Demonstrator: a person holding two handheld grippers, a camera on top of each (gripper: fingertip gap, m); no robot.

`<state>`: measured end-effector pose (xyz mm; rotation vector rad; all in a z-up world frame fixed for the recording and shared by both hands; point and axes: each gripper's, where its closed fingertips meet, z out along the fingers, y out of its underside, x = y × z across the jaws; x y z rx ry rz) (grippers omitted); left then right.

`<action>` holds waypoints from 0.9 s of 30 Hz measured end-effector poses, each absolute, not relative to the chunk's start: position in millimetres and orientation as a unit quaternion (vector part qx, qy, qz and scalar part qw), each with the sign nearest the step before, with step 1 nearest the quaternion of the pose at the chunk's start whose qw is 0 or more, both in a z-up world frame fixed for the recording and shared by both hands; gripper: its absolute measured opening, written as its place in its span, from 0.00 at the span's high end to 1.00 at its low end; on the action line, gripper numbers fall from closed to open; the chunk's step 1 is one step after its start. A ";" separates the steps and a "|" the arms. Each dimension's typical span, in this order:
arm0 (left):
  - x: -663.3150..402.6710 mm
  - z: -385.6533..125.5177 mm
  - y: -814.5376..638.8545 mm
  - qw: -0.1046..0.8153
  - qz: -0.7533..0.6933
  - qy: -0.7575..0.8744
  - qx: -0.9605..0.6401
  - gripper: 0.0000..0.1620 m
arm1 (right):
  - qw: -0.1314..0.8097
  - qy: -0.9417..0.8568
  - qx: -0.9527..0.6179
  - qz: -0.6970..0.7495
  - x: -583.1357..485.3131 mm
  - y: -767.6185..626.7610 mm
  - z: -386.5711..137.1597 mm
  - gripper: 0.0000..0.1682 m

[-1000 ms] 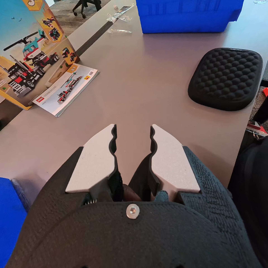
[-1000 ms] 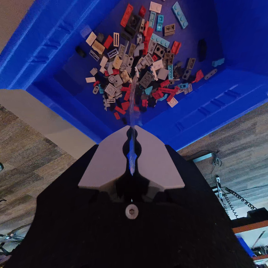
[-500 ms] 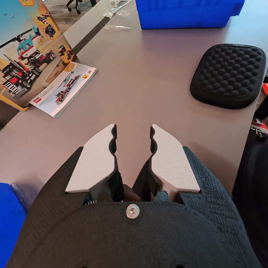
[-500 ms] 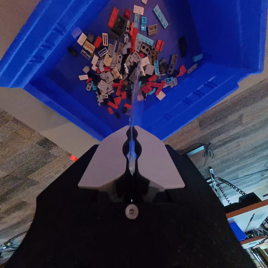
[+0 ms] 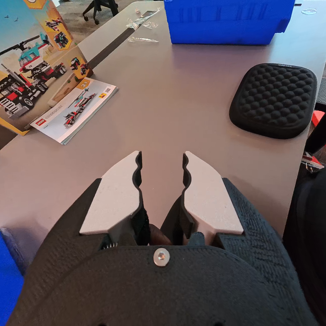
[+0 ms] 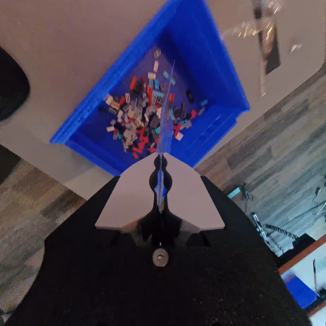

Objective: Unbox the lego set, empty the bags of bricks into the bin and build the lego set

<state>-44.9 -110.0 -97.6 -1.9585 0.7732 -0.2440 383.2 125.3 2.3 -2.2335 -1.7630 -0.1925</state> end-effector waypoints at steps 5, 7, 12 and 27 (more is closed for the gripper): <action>-47.6 -93.6 -111.5 0.495 -0.095 0.317 -0.803 0.73 | 0.362 -0.594 -0.718 0.035 297.4 91.9 55.8 1.00; -47.5 -91.3 -112.3 0.500 -0.094 0.315 -0.801 0.72 | 0.418 -0.584 -0.686 0.115 257.9 65.3 65.9 1.00; -41.2 -84.9 -111.1 0.525 -0.124 0.291 -0.790 0.67 | 0.485 -0.521 -0.603 0.360 172.2 1.9 57.9 1.00; -3.4 -8.0 -72.0 0.631 -0.433 0.104 -0.635 0.53 | 0.342 -0.163 -0.450 0.809 62.3 -37.4 18.2 1.00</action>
